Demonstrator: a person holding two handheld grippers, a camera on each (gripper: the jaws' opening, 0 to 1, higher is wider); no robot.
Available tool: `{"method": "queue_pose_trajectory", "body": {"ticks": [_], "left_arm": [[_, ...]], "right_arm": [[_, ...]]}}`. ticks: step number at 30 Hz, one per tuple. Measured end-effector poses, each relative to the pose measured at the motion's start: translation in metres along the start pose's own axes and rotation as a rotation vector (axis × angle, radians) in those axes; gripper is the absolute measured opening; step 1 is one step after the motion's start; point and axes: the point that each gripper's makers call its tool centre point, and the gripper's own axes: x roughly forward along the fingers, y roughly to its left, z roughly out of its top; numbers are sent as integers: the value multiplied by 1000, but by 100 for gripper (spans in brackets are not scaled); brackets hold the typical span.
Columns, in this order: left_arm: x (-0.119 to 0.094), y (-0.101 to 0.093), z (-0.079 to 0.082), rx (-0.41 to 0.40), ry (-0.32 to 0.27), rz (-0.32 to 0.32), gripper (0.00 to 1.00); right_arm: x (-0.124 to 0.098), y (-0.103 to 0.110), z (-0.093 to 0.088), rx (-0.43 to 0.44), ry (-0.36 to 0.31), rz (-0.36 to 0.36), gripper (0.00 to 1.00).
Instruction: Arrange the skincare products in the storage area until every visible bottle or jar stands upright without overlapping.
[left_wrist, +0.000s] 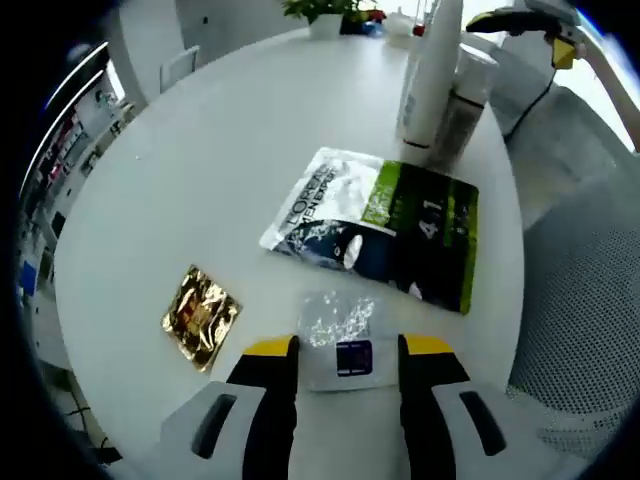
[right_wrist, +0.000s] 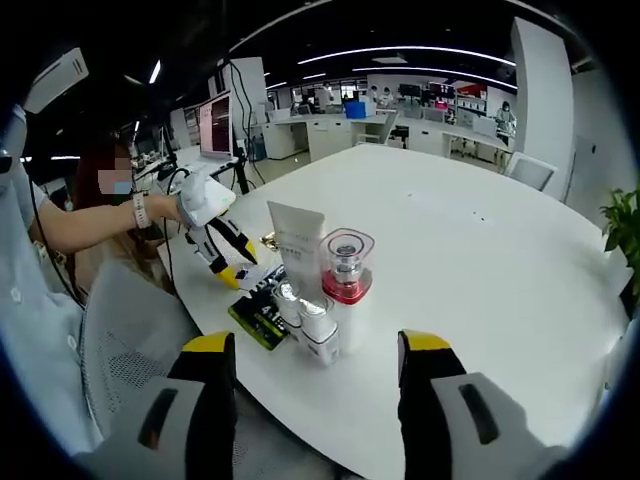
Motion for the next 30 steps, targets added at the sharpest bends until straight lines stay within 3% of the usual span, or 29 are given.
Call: {"method": "queue_pose_trajectory", "body": {"ticks": [16,30], "left_arm": [[-2,-25,-3,244,51,-109,36],[-2,-37,-3,340,70,-148,37]], "right_arm": [[0,7,1,-1,-3,1,66],[-1,12,-2,1,-2,11,66]]}}
